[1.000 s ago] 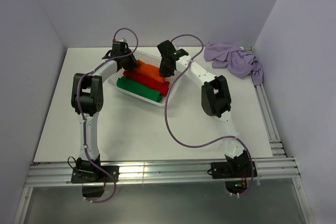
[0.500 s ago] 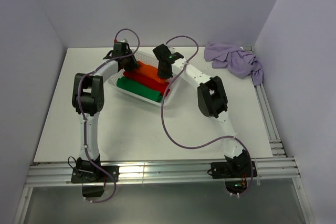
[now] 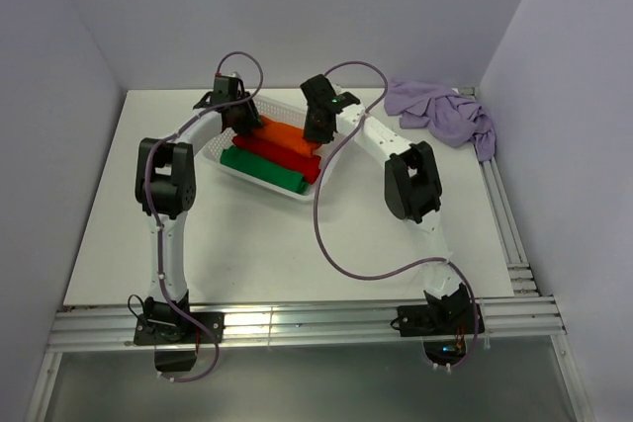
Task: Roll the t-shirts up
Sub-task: Place the rolled tshirt into the container
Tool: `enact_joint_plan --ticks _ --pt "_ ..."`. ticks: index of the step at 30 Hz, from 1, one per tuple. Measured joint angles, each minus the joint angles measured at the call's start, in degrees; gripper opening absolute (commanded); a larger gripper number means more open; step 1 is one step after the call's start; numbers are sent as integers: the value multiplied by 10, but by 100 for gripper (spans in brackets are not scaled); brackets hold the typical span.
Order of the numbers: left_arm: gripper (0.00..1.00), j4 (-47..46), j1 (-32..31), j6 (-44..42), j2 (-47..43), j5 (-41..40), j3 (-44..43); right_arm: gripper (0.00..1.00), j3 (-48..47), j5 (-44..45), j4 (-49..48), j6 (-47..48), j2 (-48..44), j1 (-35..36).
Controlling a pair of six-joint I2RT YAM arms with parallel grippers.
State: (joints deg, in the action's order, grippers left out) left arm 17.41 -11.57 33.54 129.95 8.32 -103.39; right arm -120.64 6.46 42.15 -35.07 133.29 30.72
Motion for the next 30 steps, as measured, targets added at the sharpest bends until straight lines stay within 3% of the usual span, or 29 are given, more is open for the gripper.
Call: enact_joint_plan --ticks 7,14,22,30 --pt "43 22 2 0 0 0 -11 45 -2 -12 14 0 -10 -15" --pt "41 23 2 0 0 0 -11 36 -1 -51 9 -3 -21 -16" --pt "41 24 2 0 0 0 -11 37 -2 -120 -36 -5 -29 -16" --pt "40 24 2 0 0 0 -11 29 3 -145 -46 -8 -13 -12"
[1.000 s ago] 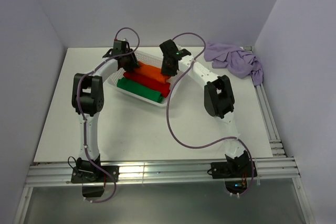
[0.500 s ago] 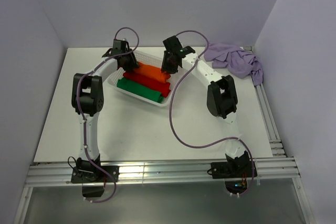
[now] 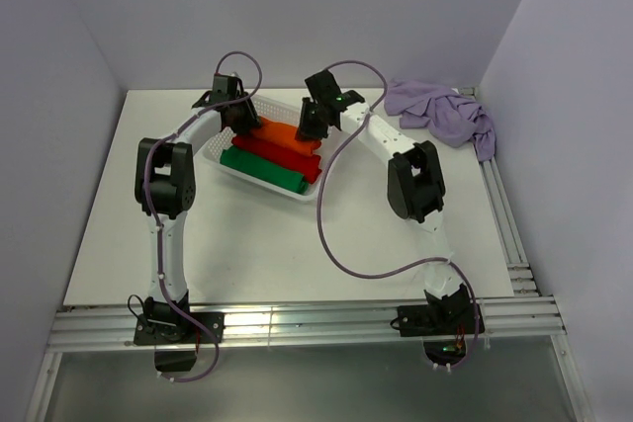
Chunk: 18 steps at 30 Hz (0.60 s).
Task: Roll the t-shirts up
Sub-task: Place the rolled tshirt into the container
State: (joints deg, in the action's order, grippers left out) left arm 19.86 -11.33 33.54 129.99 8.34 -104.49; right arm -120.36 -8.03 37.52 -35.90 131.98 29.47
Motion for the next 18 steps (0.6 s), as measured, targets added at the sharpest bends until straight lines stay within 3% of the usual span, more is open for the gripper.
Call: enact_joint_plan --ticks 4,11,18 --pt "41 0 0 0 0 0 0 28 27 3 -5 -1 1 3" --pt "52 -5 -1 -5 0 9 0 28 29 22 -5 -1 18 5" --pt "57 5 -2 -14 0 7 -9 28 29 28 -5 5 18 6"
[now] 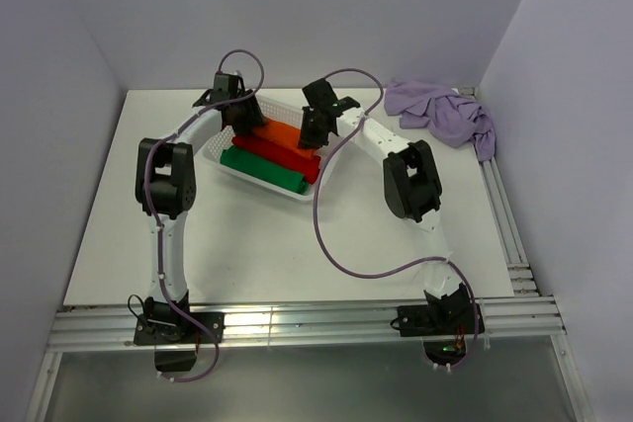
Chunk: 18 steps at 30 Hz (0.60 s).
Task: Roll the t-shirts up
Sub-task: Place the rolled tshirt into the container
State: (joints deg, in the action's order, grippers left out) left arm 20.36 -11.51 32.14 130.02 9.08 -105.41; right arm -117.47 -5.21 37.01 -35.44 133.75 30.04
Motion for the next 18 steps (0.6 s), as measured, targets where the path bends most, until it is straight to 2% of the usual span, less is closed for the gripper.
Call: enact_joint_plan --ticks 7,13,18 --pt "57 16 3 0 -3 -2 -8 27 0 0 0 4 0 0" --pt "68 37 10 -6 -17 -11 -12 27 -5 1 1 6 0 1" --pt "70 57 16 -15 -38 -31 -13 27 -12 1 7 8 0 1"
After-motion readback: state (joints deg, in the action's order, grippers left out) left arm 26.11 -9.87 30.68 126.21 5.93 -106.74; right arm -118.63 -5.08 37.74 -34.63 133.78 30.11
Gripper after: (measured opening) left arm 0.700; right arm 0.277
